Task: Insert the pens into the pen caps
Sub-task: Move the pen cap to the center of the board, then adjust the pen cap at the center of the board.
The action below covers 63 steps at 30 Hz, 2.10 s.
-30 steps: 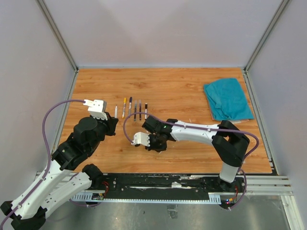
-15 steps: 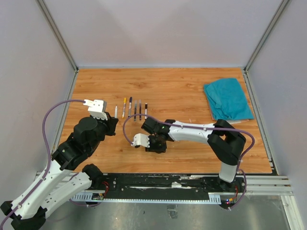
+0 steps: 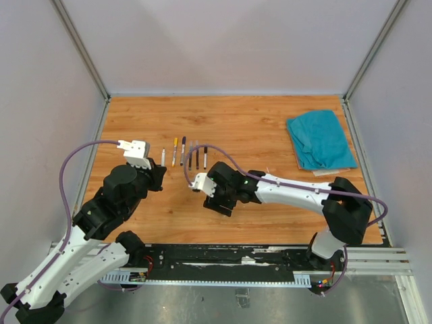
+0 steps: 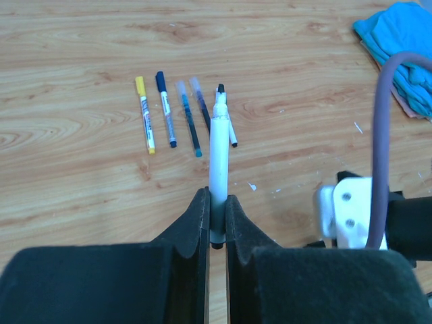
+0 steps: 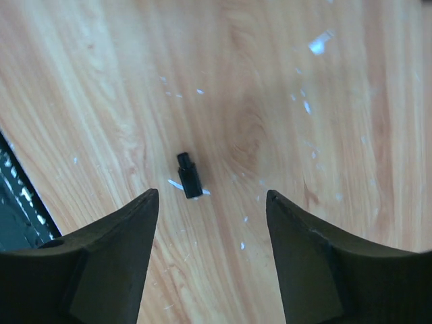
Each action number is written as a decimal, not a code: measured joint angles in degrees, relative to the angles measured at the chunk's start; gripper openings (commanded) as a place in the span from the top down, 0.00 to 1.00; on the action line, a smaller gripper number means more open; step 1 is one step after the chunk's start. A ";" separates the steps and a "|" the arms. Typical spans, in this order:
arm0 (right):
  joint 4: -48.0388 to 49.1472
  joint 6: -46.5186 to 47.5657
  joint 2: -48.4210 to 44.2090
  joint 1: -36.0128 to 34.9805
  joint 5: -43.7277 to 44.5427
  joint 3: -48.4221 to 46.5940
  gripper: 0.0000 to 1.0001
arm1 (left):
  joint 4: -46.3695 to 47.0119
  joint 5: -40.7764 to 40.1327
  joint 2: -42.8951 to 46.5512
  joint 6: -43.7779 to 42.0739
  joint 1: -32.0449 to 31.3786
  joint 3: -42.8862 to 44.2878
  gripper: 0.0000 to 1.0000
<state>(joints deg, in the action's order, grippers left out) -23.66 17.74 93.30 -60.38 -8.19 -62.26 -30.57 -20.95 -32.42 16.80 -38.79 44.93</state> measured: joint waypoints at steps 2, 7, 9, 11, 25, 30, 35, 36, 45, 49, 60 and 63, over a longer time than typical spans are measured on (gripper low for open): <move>2.14 -7.39 -2.51 0.00 4.55 2.43 0.25 | 0.00 0.00 0.11 0.02 0.00 0.00 1.00; 4.09 -30.16 -7.13 0.00 15.69 7.82 0.22 | 0.00 0.00 0.28 0.02 0.00 0.00 1.00; 4.04 -38.82 -7.50 0.00 18.12 8.24 0.23 | 0.00 0.02 0.28 0.00 0.00 0.00 1.00; 4.00 -46.38 -7.45 0.00 19.54 8.24 0.24 | 0.00 0.02 0.31 0.00 0.00 0.00 1.00; -5.46 -81.11 1.97 -2.49 22.99 1.16 0.26 | 0.00 0.04 0.39 -0.02 0.00 -0.07 1.00; -9.18 -83.01 5.77 -2.78 23.43 -3.48 0.29 | 0.00 0.04 0.39 -0.02 0.00 -0.13 1.00; -11.26 -83.62 7.45 -3.39 23.45 -3.87 0.32 | 0.02 0.04 0.39 -0.02 0.00 -0.35 1.00; -11.47 -83.62 7.72 -3.39 23.45 -3.91 0.33 | 0.02 0.04 0.39 -0.02 0.00 -0.35 1.00; -12.28 -83.45 11.08 -3.41 23.43 -6.25 0.46 | 0.02 0.04 0.37 -0.02 0.00 -0.37 1.00; -12.26 -83.36 11.87 -3.41 23.43 -6.69 0.50 | 0.02 0.04 0.39 -0.02 0.00 -0.37 1.00; -12.33 -83.34 12.24 -3.41 23.39 -6.69 0.63 | 0.02 0.17 0.57 -0.02 0.00 -0.37 0.99; -12.41 -83.41 12.24 -3.41 23.41 -6.69 0.70 | 0.02 0.20 0.66 -0.02 0.00 -0.37 1.00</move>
<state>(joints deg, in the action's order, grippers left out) -36.07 -65.67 105.54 -63.79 15.22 -68.95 -30.55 -20.75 -31.77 16.78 -38.79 44.56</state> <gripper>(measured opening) 0.383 0.090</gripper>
